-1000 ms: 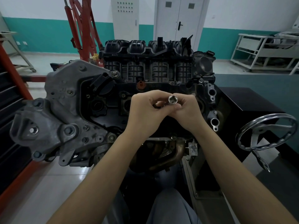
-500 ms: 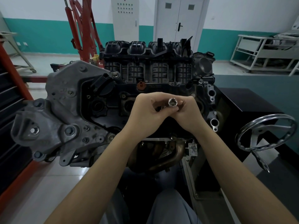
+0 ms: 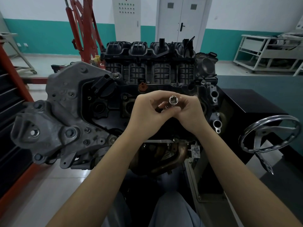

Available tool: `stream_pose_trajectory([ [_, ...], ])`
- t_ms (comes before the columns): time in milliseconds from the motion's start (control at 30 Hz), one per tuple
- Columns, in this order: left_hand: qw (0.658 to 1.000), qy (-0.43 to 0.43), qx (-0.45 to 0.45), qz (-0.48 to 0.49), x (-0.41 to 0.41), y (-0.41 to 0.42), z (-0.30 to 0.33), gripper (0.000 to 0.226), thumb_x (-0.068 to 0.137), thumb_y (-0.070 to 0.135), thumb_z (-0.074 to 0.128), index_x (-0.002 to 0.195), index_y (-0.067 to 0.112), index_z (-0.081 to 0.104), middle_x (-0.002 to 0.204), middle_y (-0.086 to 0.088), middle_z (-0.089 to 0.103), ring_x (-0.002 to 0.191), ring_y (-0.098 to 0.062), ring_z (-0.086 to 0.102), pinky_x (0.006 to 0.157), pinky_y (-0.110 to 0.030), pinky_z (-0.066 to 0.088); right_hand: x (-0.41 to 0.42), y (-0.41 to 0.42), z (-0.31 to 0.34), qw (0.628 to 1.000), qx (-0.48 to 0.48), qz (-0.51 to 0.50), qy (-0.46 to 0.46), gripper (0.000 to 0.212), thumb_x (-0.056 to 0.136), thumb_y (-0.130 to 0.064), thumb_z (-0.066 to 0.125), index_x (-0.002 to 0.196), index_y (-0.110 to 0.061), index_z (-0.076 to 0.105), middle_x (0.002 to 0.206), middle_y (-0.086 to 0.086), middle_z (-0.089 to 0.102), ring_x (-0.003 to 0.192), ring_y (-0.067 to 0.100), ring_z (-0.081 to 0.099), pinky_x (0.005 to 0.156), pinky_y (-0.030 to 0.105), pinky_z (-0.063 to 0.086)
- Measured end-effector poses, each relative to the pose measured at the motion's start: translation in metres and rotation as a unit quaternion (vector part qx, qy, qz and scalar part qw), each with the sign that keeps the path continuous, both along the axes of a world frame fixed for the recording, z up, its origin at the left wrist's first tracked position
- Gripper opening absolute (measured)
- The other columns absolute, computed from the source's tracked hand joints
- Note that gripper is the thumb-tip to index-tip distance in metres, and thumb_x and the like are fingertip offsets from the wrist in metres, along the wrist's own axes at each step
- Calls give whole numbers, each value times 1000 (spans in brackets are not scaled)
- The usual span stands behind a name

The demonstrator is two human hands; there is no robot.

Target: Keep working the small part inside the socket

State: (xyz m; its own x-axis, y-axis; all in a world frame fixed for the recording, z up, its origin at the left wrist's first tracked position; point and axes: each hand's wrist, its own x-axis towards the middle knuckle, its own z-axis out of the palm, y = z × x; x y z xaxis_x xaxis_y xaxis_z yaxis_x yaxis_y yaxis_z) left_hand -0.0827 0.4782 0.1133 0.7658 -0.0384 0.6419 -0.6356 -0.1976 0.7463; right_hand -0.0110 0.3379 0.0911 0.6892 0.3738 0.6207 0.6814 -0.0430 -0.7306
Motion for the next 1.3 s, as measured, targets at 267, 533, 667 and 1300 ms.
stream_pose_trajectory([
  [267, 999, 7, -12, -32, 1, 0, 1, 24, 83, -11, 65, 103, 1, 71, 98, -11, 74, 97, -19, 71, 91, -35, 55, -5, 1, 3, 1000, -6, 23, -6, 29, 78, 2, 68, 89, -25, 66, 77, -21, 71, 80, -3, 67, 71, 11, 48],
  [533, 999, -13, -3, 34, 1, -4, -1, 18, 77, -4, 74, 93, 7, 74, 89, -4, 75, 88, -15, 71, 84, -40, 58, 0, -1, 1, 1000, 1, 23, 2, 21, 76, 6, 73, 89, -10, 70, 84, -6, 72, 81, 5, 68, 74, 17, 50],
  [667, 999, 0, -27, -27, -1, -3, 0, 28, 81, -11, 67, 104, 4, 71, 98, -11, 74, 97, -20, 71, 90, -36, 56, -6, 1, 3, 1000, -3, 22, -2, 29, 77, 0, 66, 86, -28, 65, 78, -26, 69, 79, -6, 66, 71, 9, 47],
  [1300, 998, -19, 20, 50, 1, -5, 1, 18, 77, 0, 77, 93, 7, 75, 89, -1, 75, 87, -10, 71, 83, -29, 57, 1, -1, -1, 1000, -2, 8, -16, 19, 77, 3, 73, 94, -6, 71, 89, 4, 73, 85, 15, 70, 77, 24, 53],
])
